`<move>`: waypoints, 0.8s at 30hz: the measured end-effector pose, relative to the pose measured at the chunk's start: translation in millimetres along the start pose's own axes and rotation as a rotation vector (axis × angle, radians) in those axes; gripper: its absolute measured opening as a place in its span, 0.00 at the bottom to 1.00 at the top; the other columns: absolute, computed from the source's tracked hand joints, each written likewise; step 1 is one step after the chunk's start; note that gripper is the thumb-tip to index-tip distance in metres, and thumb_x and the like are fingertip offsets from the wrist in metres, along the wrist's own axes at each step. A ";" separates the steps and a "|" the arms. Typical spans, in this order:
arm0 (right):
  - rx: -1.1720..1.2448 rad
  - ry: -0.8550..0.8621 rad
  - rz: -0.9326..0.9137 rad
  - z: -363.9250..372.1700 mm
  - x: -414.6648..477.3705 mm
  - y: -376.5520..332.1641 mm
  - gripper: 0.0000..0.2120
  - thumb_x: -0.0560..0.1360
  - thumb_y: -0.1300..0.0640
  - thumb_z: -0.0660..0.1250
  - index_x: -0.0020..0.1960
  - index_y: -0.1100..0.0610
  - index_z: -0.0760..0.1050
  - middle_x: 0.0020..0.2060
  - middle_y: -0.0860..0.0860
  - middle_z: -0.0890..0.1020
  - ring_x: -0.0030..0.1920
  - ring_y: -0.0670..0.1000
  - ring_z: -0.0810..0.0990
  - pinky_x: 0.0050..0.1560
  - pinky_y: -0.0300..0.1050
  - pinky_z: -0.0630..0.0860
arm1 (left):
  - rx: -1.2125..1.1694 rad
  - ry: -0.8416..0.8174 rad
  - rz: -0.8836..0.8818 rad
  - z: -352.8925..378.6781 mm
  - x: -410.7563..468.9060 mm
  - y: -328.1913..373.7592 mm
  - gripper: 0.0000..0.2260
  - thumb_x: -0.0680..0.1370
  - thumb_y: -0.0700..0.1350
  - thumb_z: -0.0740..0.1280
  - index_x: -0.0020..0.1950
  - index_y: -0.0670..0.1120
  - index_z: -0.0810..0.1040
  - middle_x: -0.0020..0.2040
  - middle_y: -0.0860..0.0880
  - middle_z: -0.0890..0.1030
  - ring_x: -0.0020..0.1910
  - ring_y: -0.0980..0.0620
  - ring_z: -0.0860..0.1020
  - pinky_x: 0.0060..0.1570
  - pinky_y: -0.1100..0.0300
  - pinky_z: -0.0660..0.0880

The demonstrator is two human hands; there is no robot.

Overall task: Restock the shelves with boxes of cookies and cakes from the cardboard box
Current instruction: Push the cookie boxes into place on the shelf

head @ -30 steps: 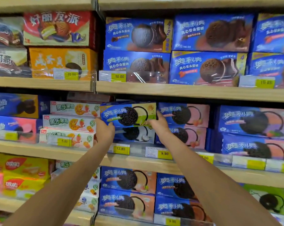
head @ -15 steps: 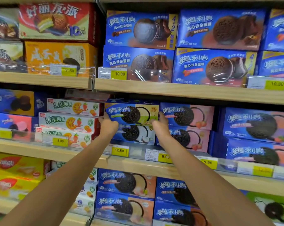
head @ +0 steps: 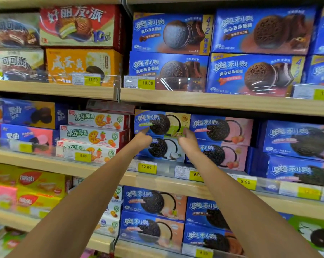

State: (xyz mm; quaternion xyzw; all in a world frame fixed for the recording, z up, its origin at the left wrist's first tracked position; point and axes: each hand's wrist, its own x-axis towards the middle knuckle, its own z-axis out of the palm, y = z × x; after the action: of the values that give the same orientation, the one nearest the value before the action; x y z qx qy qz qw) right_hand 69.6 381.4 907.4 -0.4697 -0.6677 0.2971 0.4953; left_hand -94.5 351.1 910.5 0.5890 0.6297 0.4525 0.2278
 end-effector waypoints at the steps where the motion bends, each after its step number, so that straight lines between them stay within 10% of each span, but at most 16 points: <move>1: 0.007 -0.016 0.011 -0.6 0.2 -0.7 0.25 0.79 0.61 0.58 0.75 0.58 0.59 0.75 0.55 0.60 0.74 0.57 0.61 0.70 0.49 0.61 | 0.023 -0.020 -0.001 -1.0 -0.7 1.2 0.27 0.80 0.34 0.53 0.78 0.46 0.52 0.70 0.42 0.68 0.33 0.55 0.66 0.33 0.62 0.64; 8: 0.034 -0.086 0.049 -6.0 -6.1 0.1 0.28 0.78 0.63 0.58 0.76 0.56 0.57 0.75 0.54 0.61 0.73 0.57 0.62 0.70 0.51 0.64 | 0.167 -0.115 0.020 2.8 -15.1 8.7 0.26 0.80 0.35 0.55 0.77 0.43 0.52 0.76 0.42 0.59 0.68 0.43 0.67 0.57 0.57 0.66; 13: 0.061 -0.088 0.048 -7.5 -20.3 -3.7 0.26 0.78 0.64 0.58 0.75 0.59 0.58 0.73 0.55 0.64 0.70 0.57 0.67 0.66 0.53 0.70 | 0.040 -0.038 0.010 2.3 -28.6 13.3 0.26 0.80 0.33 0.54 0.77 0.42 0.53 0.46 0.54 0.70 0.35 0.62 0.63 0.33 0.67 0.59; 16: 0.086 -0.086 0.062 -8.7 -28.9 -8.7 0.25 0.78 0.64 0.58 0.74 0.60 0.60 0.72 0.56 0.66 0.68 0.57 0.69 0.67 0.55 0.70 | 0.042 -0.048 0.027 -2.2 -42.8 14.4 0.26 0.80 0.35 0.55 0.78 0.42 0.53 0.65 0.48 0.72 0.52 0.52 0.74 0.41 0.64 0.67; 19: 0.149 -0.071 0.084 -7.0 -39.2 -12.8 0.20 0.78 0.64 0.59 0.70 0.59 0.67 0.64 0.58 0.73 0.59 0.56 0.75 0.53 0.50 0.74 | -0.001 -0.020 0.069 -4.4 -62.5 13.8 0.24 0.81 0.37 0.57 0.77 0.42 0.56 0.77 0.44 0.60 0.73 0.47 0.63 0.69 0.55 0.63; 24: 0.247 -0.078 0.088 3.4 -74.9 -15.0 0.07 0.79 0.64 0.58 0.55 0.59 0.72 0.51 0.56 0.78 0.35 0.47 0.77 0.29 0.38 0.73 | -0.160 0.067 0.089 -3.4 -96.7 2.8 0.15 0.80 0.39 0.60 0.67 0.41 0.71 0.66 0.43 0.72 0.66 0.46 0.71 0.64 0.54 0.66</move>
State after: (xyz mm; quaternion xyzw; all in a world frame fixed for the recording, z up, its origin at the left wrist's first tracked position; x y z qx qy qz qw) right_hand 66.6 306.9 890.6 -0.4221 -0.6234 0.4167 0.5094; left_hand -76.2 258.2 890.6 0.5809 0.5718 0.5305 0.2327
